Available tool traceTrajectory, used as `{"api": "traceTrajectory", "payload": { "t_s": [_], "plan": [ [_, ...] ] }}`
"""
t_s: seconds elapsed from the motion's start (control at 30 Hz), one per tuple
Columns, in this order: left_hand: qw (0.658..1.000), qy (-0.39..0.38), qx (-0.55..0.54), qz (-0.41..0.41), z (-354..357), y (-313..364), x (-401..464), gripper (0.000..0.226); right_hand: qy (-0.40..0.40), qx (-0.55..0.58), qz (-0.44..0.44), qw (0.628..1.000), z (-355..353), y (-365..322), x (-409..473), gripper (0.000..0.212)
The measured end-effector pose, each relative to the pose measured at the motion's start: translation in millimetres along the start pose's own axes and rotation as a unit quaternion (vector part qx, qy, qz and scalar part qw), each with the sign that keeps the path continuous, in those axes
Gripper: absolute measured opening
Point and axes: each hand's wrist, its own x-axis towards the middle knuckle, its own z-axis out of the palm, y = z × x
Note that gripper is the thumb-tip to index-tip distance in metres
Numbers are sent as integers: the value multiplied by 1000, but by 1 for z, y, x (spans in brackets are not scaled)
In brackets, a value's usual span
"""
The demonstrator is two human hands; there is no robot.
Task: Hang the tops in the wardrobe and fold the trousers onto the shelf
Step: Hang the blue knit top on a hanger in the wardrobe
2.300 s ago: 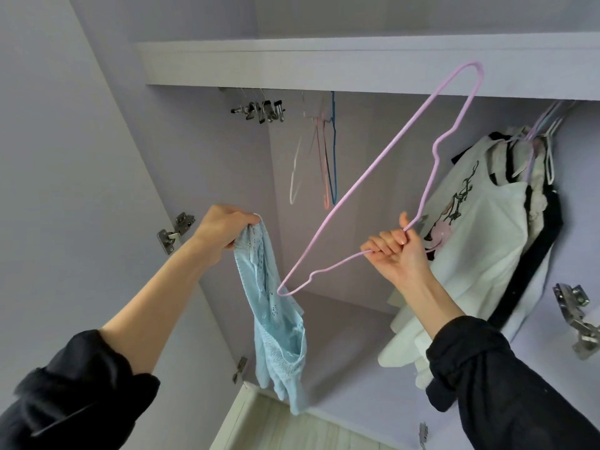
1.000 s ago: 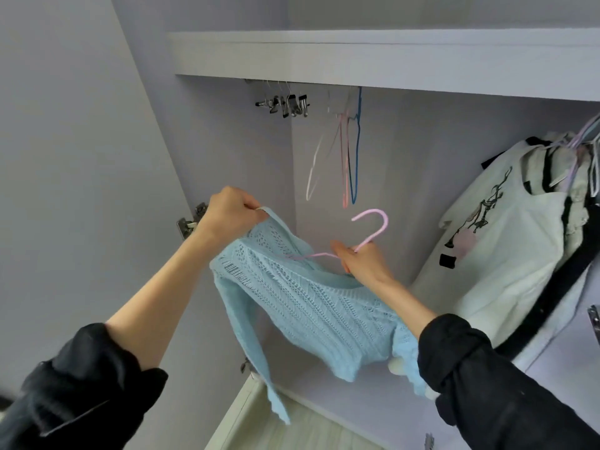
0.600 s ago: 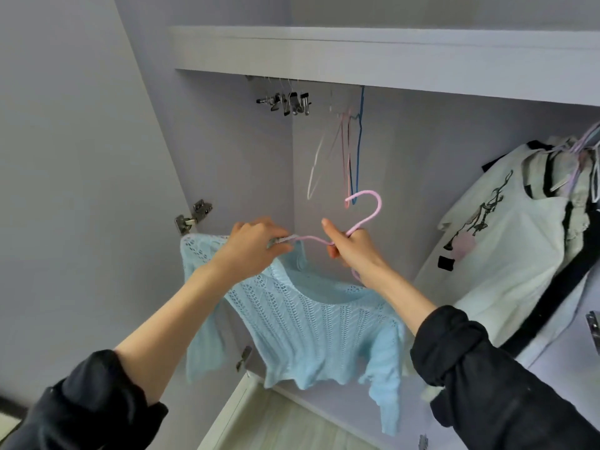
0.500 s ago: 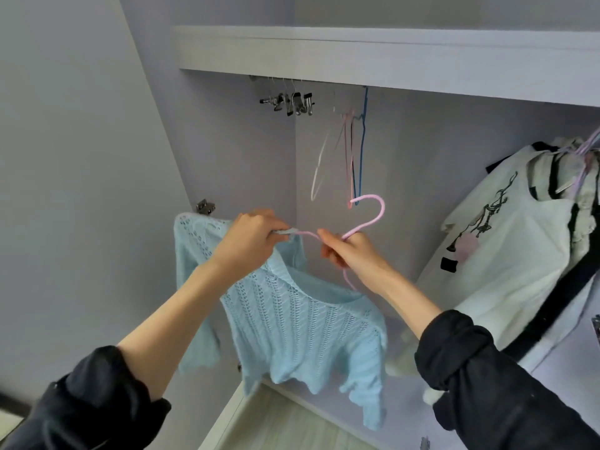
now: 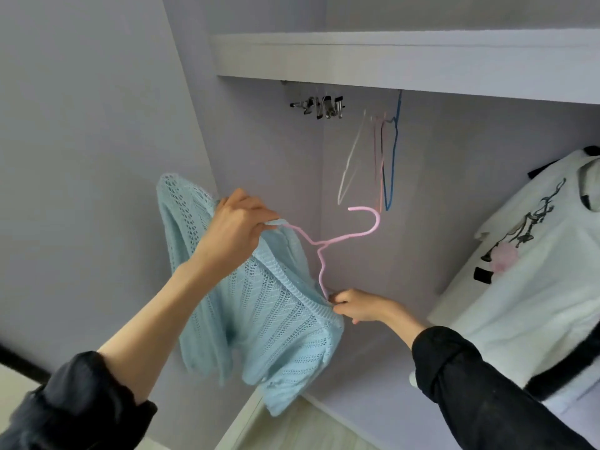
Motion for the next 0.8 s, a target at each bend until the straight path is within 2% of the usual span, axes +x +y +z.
{"api": "traceTrajectory", "payload": {
  "t_s": [0.17,0.3,0.33,0.53,0.63,0.73,0.8],
  "plan": [
    [999,10,-28,-28,-8,-13,-12,34,51,61,78,994,-6,9,14,45],
    [999,15,-37,-17,-6,-13,-19,34,121,47,117,985,-4,14,15,16],
    [999,14,-39,-16,-6,-12,-20,34,135,58,121,982,-2,16,16,15],
    [999,23,-33,-24,-4,-14,-24,34,209,241,96,943,-9,33,-1,60],
    [999,33,-14,-37,-1,-20,-29,34,259,308,90,911,-25,42,-15,48],
    [998,20,31,-46,7,-24,-32,40,313,300,83,898,-43,48,-37,26],
    [997,9,58,-49,14,-21,-31,41,357,289,75,885,-55,51,-52,19]
  ]
}}
